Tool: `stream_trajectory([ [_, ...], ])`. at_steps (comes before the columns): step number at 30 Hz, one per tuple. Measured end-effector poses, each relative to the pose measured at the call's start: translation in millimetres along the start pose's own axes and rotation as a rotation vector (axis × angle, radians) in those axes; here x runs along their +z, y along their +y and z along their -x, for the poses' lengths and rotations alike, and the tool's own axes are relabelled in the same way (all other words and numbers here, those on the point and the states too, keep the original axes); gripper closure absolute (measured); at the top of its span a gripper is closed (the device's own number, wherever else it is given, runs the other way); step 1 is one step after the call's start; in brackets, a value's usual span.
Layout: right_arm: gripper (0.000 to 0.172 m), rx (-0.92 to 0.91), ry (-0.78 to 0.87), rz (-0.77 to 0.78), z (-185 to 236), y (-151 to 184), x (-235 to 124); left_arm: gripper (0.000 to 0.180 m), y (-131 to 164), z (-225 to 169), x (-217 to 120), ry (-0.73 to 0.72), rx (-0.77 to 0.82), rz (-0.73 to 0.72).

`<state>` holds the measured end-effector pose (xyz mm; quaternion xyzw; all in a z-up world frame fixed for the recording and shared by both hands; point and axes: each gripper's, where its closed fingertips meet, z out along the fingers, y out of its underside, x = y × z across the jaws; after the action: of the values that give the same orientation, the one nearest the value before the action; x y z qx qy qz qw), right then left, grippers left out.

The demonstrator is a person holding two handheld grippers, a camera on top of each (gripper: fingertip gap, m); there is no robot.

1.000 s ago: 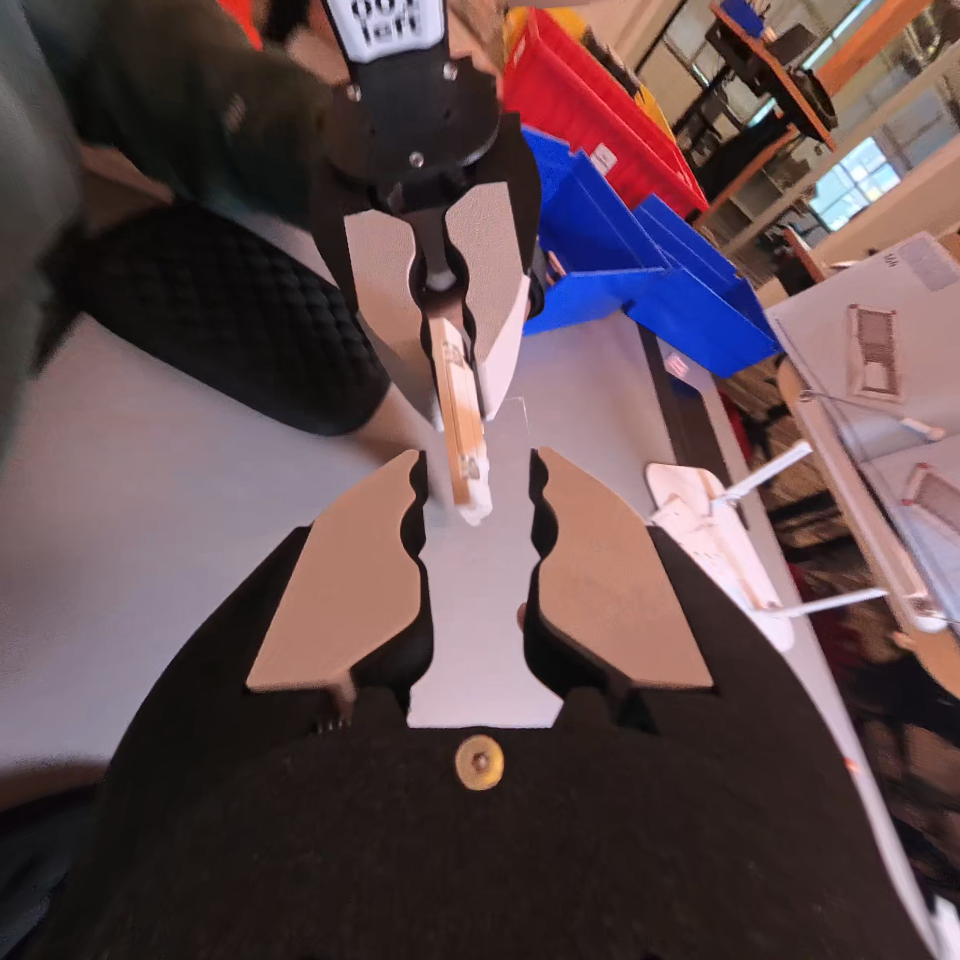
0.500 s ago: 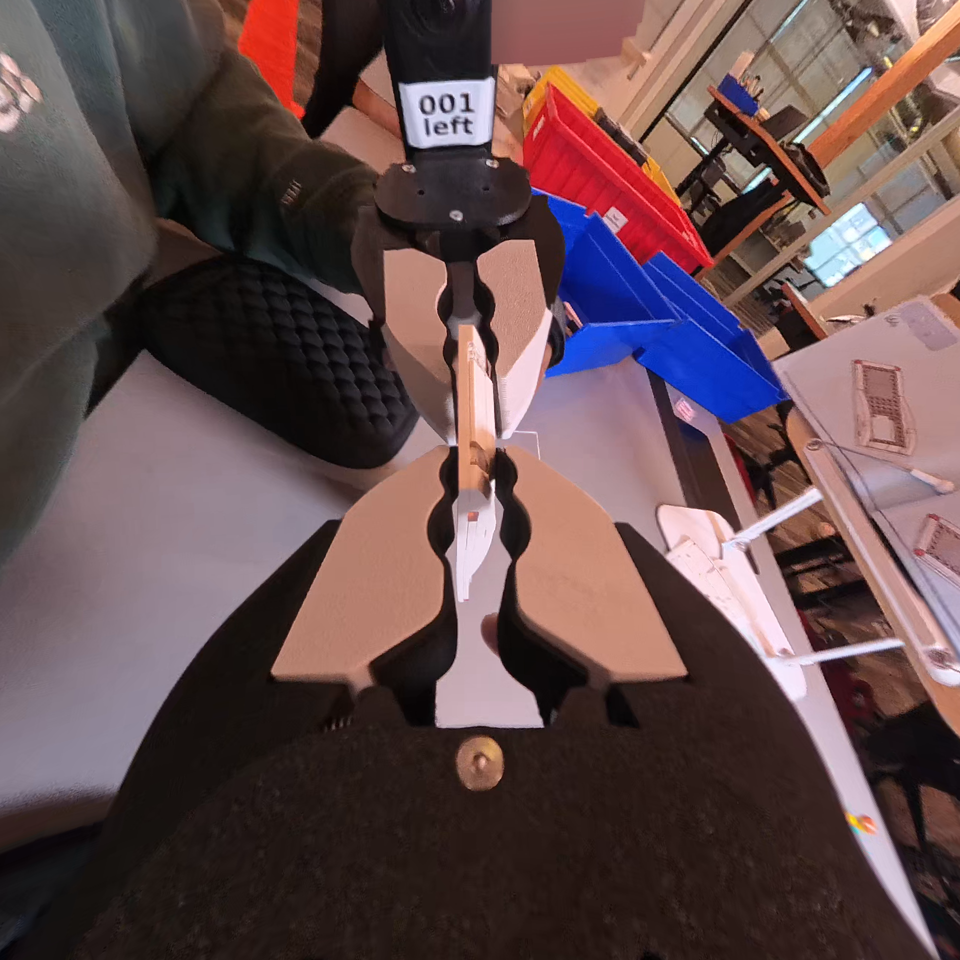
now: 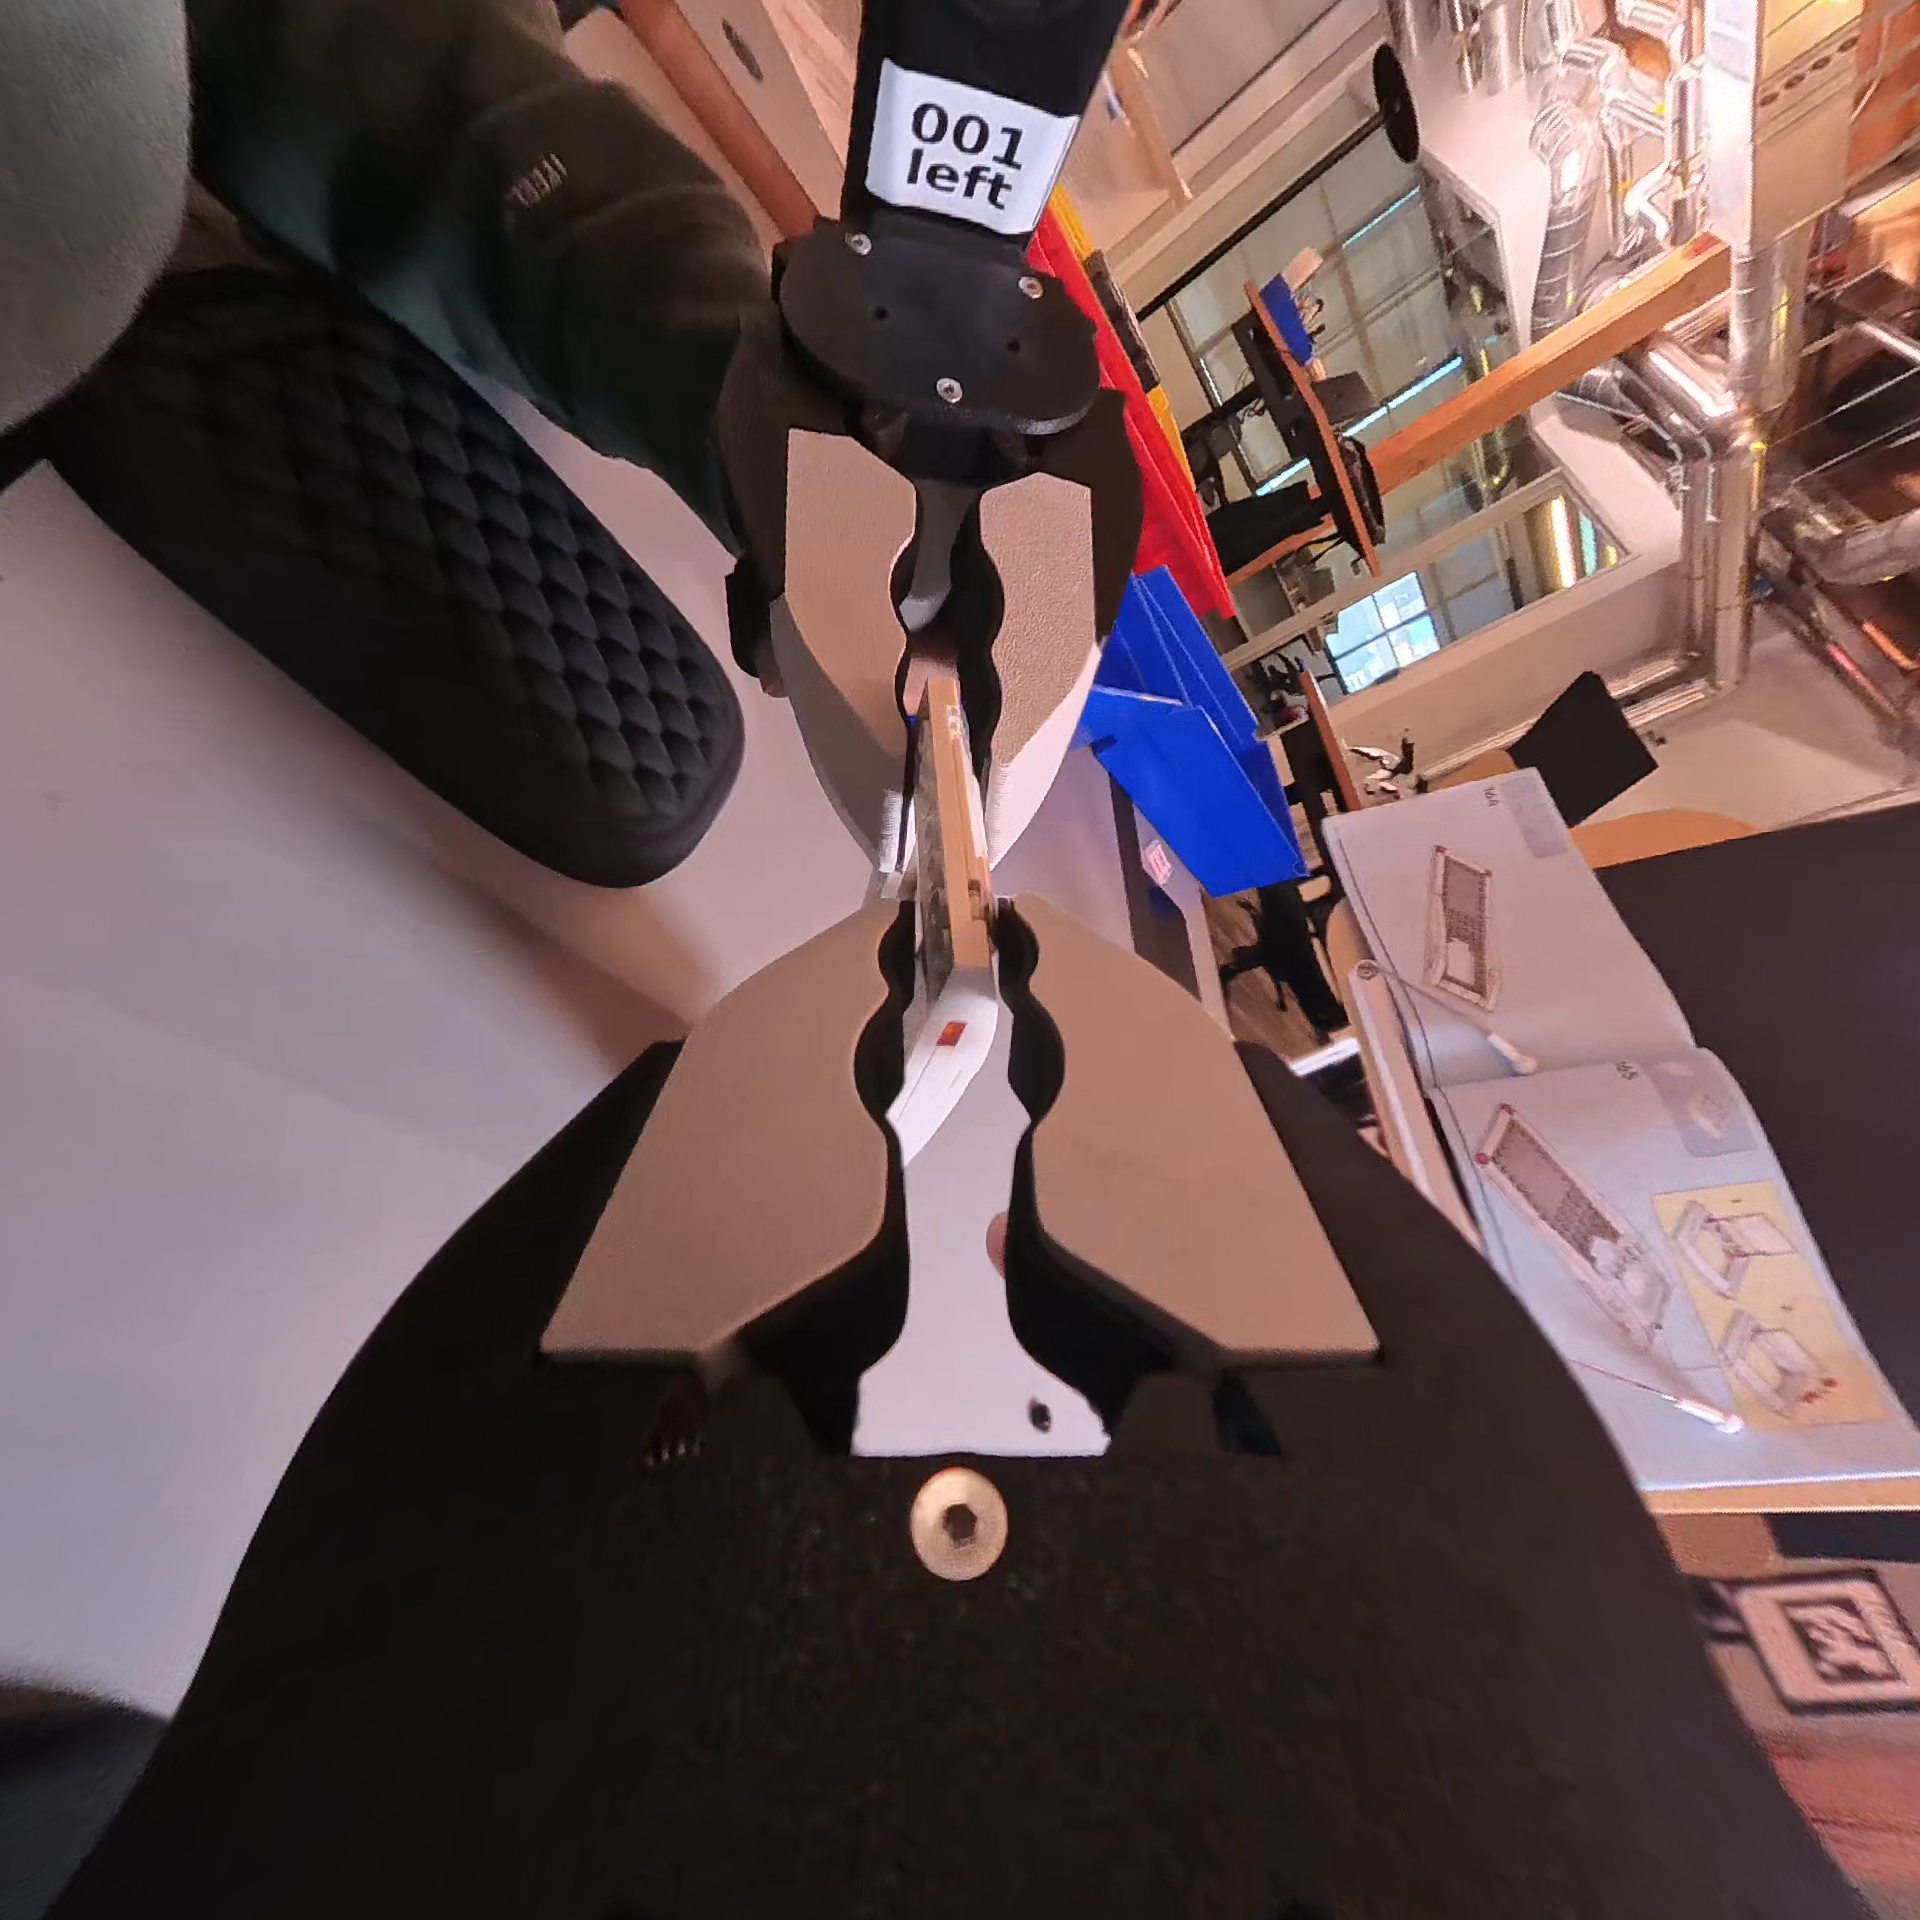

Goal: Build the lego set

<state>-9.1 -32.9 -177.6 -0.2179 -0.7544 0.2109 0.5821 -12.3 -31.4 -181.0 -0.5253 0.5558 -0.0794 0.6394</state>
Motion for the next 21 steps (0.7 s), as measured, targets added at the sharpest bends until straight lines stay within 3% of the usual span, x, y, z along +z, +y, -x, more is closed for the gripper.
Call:
stream_trajectory([
  [3,0.153,0.083,-0.052,-0.005,2.0,7.4,-0.8,0.166,-0.3,-1.5,-0.4,0.006,-0.007,-0.014],
  [6,0.159,0.149,-0.094,-0.022,5.0,6.8,-0.4,0.166,0.1,-2.4,-0.6,0.010,0.001,-0.017],
  [11,0.158,0.107,-0.002,-0.078,1.0,15.1,2.0,0.161,3.6,6.6,-0.3,-0.058,-0.018,-0.036],
  [14,0.159,-0.001,0.060,-0.059,7.1,35.4,7.7,0.150,26.3,9.9,-0.5,-0.072,0.013,0.060],
  [17,0.159,-0.052,0.041,-0.021,20.1,58.8,18.5,0.166,54.6,-6.4,7.0,-0.014,0.101,0.182],
  [21,0.154,0.010,-0.008,0.036,27.2,82.3,27.5,0.163,78.8,-8.0,12.6,-0.026,0.174,0.290],
])
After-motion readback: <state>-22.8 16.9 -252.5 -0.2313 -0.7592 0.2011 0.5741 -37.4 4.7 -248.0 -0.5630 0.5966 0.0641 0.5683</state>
